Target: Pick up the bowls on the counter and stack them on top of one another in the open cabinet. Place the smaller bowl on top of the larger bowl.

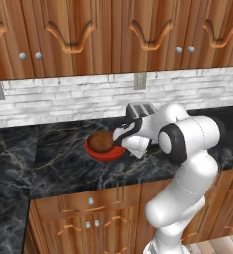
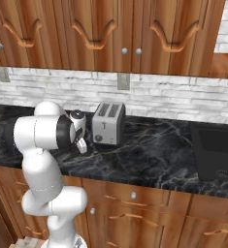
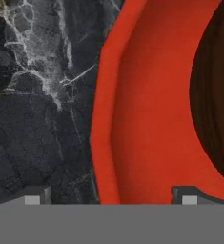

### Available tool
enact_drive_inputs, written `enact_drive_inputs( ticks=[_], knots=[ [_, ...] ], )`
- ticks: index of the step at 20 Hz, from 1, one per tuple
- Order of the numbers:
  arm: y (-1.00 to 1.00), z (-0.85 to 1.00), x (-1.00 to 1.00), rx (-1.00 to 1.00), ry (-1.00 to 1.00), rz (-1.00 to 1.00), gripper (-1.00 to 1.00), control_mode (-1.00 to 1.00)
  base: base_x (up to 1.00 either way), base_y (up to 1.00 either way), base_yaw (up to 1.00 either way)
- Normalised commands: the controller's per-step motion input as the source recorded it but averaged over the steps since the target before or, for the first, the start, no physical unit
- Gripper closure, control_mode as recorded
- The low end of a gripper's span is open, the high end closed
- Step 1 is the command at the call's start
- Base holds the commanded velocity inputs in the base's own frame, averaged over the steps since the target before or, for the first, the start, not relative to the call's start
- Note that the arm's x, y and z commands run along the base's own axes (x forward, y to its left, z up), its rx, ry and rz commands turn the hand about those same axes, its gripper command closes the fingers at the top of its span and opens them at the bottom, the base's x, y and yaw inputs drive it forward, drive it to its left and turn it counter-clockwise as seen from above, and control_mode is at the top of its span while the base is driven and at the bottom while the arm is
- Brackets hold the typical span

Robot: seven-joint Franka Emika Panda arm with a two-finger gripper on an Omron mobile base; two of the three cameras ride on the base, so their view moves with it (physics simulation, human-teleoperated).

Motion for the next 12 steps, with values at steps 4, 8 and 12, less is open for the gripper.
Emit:
enact_drive_inputs(
  ticks=[4,8,12],
  knots=[
    [0.02,-0.27,0.11,0.00,0.00,0.01,-1.00,-1.00,0.00,0.00,0.00],
    [0.15,-0.22,0.00,-0.01,0.00,0.03,-1.00,-1.00,0.00,0.00,0.00],
    [0.27,-0.26,0.00,-0.01,0.00,0.05,-1.00,-1.00,0.00,0.00,0.00]
  ],
)
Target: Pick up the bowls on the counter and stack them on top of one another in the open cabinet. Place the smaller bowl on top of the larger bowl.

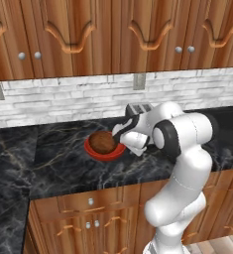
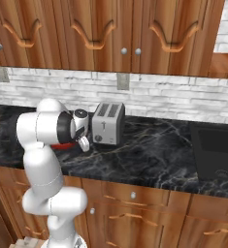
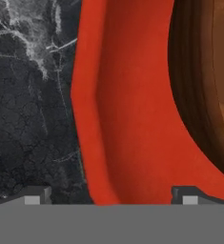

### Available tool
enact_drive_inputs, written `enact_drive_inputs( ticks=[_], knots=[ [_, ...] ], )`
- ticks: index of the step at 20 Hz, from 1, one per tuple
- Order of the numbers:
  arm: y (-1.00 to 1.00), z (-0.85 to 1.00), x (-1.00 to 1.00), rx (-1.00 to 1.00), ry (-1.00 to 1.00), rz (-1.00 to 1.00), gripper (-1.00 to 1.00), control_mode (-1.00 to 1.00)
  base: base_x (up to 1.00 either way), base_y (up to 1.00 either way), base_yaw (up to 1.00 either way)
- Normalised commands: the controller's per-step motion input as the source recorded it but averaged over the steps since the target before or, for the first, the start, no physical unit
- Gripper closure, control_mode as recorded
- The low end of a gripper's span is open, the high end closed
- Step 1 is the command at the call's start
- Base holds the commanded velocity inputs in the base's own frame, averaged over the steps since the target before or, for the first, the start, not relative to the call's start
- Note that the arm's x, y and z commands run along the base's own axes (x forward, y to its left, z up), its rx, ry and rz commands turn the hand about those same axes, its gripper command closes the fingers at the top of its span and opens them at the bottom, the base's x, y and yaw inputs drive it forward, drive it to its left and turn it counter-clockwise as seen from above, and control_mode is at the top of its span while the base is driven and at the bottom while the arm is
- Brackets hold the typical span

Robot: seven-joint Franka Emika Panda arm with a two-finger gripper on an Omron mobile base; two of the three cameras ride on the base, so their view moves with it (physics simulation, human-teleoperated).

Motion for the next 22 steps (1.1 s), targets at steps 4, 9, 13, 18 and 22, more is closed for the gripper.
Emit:
enact_drive_inputs(
  ticks=[4,9,13,18,22],
  knots=[
    [0.35,-0.39,0.00,-0.02,0.00,0.03,1.00,-1.00,0.00,0.00,0.00],
    [0.05,-0.21,0.00,0.00,-0.01,0.00,1.00,-1.00,0.00,0.00,0.00],
    [0.00,0.00,-0.02,0.00,0.00,0.00,1.00,-1.00,0.00,0.00,0.00],
    [0.00,0.40,-0.35,0.00,-0.11,0.00,1.00,-1.00,0.00,0.00,0.00],
    [0.00,0.50,-0.49,-0.01,-0.18,0.00,1.00,-1.00,0.00,0.00,0.00]
  ],
)
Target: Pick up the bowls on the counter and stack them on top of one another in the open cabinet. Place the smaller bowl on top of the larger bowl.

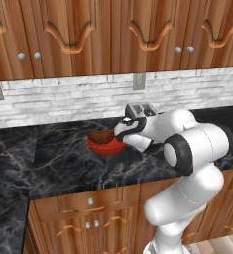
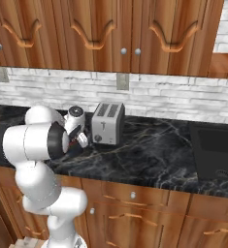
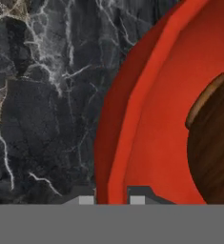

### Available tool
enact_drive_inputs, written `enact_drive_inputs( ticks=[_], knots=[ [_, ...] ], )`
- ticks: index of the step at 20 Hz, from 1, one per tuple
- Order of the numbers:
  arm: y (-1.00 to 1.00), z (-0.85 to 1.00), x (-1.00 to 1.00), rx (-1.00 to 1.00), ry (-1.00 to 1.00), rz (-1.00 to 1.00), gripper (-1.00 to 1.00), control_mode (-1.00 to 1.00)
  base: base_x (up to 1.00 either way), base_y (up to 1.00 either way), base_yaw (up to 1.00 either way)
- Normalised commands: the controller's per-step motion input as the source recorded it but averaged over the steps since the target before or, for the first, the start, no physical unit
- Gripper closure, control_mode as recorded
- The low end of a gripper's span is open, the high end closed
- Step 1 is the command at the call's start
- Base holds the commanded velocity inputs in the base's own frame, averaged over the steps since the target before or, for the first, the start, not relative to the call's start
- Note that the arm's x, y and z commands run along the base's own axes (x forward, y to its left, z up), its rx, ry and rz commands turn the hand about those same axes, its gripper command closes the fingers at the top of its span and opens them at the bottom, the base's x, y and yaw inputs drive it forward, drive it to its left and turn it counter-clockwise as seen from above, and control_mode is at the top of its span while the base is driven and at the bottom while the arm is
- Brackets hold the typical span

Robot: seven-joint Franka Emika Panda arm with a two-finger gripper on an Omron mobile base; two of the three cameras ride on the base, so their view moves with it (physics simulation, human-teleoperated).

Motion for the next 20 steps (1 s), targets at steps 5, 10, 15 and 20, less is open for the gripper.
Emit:
enact_drive_inputs(
  ticks=[5,10,15,20],
  knots=[
    [0.00,0.65,-0.50,0.00,-0.23,0.00,1.00,-1.00,0.00,0.00,0.00],
    [0.02,0.72,-0.53,-0.02,-0.31,0.00,1.00,-1.00,0.00,0.00,0.00],
    [0.00,0.76,-0.57,-0.09,-0.10,0.01,1.00,-1.00,0.00,0.00,0.00],
    [0.00,0.77,-0.52,-0.10,0.03,0.04,1.00,-1.00,0.00,0.00,0.00]
  ],
)
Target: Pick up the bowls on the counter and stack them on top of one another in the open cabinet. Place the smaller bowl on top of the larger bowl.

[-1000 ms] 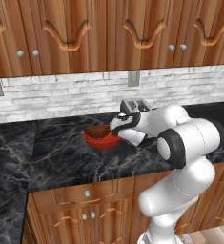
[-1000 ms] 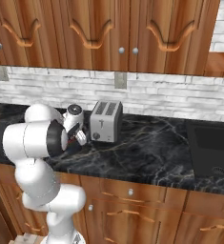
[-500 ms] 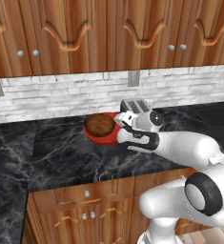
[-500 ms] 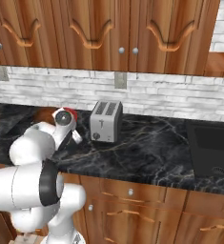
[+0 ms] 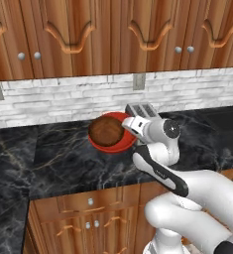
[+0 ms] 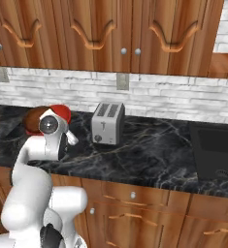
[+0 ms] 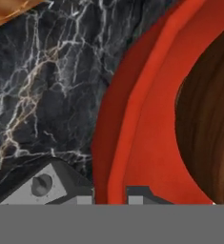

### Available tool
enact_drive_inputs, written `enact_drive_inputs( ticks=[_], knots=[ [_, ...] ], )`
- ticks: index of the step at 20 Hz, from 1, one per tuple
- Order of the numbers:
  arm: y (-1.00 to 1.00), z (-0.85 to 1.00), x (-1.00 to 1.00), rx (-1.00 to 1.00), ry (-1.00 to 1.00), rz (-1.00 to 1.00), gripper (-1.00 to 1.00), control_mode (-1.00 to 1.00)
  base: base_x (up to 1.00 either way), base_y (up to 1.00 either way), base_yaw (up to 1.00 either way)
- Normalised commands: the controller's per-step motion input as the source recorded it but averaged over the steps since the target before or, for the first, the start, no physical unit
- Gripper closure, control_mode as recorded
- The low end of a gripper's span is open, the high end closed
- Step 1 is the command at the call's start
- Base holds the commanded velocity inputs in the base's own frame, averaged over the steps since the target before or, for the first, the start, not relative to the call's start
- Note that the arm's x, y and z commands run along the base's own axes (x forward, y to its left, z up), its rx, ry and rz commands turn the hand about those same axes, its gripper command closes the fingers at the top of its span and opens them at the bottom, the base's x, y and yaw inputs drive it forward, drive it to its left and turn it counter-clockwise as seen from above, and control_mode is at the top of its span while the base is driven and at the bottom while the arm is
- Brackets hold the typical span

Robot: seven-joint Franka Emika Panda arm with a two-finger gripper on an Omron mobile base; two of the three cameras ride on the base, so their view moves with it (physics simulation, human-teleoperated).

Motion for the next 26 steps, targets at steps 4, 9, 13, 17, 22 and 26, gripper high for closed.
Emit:
enact_drive_inputs(
  ticks=[4,9,13,17,22,26],
  knots=[
    [-0.02,0.73,-0.52,-0.07,0.14,0.03,1.00,-1.00,0.00,0.00,0.00],
    [-0.05,0.60,-0.62,-0.05,0.13,0.03,1.00,-1.00,0.00,0.00,0.00],
    [-0.16,0.55,-0.64,-0.02,0.05,0.03,1.00,-1.00,0.00,0.00,0.00],
    [-0.49,0.37,-0.55,-0.01,0.00,0.02,1.00,-1.00,0.00,0.00,0.00],
    [-0.58,0.23,-0.50,0.00,0.00,0.00,1.00,-1.00,0.00,0.00,0.00],
    [-0.37,0.17,-0.46,0.00,-0.01,0.00,1.00,-1.00,0.00,0.00,0.00]
  ],
)
